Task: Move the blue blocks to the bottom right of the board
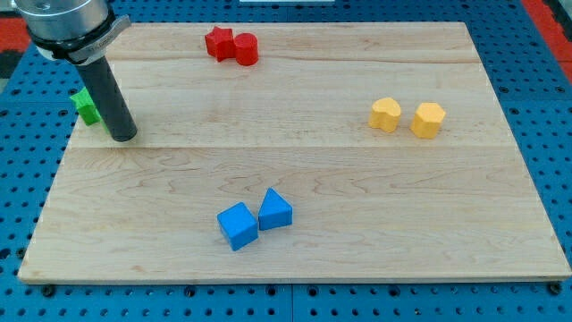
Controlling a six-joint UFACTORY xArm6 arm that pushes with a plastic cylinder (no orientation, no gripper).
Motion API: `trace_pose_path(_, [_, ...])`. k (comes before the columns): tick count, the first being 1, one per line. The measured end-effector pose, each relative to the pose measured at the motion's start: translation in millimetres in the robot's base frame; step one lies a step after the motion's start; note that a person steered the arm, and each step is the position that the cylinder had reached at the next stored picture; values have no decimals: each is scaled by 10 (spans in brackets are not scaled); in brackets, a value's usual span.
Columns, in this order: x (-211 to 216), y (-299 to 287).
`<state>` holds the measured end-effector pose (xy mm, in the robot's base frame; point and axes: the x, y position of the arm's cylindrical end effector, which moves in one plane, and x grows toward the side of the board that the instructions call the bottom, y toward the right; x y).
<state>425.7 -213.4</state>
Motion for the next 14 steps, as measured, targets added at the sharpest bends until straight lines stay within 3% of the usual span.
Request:
trace_pose_path(1, [0,42])
trace_pose_path(4, [1037,198])
trace_pose_path(5, [997,214])
trace_pose_path(7, [1480,1095])
trace_pose_path(8, [1487,1439])
trace_pose_path(10, [1063,1947])
trace_pose_path(11, [1063,2381])
trace_pose_path(12, [1084,2290])
trace_pose_path(14, [939,3116])
